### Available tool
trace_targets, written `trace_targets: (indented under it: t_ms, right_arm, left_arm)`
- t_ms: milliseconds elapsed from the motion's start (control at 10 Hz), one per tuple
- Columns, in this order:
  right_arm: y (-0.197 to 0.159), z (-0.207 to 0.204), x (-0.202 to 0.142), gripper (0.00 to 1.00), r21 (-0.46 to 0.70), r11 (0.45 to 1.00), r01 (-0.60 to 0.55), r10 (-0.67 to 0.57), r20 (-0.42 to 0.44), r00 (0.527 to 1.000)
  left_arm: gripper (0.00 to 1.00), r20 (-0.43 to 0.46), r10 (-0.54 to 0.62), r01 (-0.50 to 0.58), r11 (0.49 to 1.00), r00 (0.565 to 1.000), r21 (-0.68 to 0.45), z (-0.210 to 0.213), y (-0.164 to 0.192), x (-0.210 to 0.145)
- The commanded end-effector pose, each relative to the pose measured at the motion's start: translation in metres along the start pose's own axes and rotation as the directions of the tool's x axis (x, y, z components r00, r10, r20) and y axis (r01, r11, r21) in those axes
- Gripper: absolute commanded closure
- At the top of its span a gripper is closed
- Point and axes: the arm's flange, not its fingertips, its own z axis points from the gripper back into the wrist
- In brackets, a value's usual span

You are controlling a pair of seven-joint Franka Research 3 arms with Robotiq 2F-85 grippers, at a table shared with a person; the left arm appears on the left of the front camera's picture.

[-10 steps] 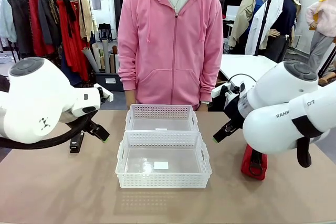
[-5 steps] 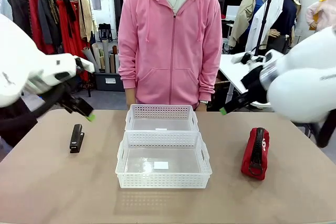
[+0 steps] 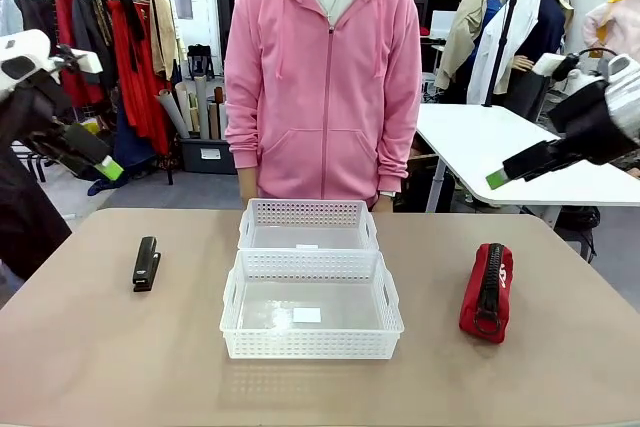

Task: Distribute items into two baskets.
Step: Pick up the Pencil pouch that the person points to.

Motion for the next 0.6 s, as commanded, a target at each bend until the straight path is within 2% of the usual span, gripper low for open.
trace_targets:
  t_ms: [0,200,500]
  right_arm:
    - [-0.019,0.037,-0.007,0.0,0.02,1.0,0.021,-0.021,0.029,0.999]
    - [-0.023,0.08,-0.03,0.0,-0.01,0.998,0.055,-0.054,0.115,0.992]
    - [-0.018,0.114,-0.066,0.0,-0.055,0.995,0.086,-0.074,0.186,0.98]
  left_arm:
    - [0.0,0.08,-0.009,0.011,1.0,0.997,-0.024,0.021,0.014,-0.008]
    - [0.0,0.124,-0.022,0.026,0.999,0.992,-0.027,0.05,0.011,-0.027]
    - [0.0,0.15,0.046,-0.048,0.999,0.988,0.004,0.076,0.018,-0.056]
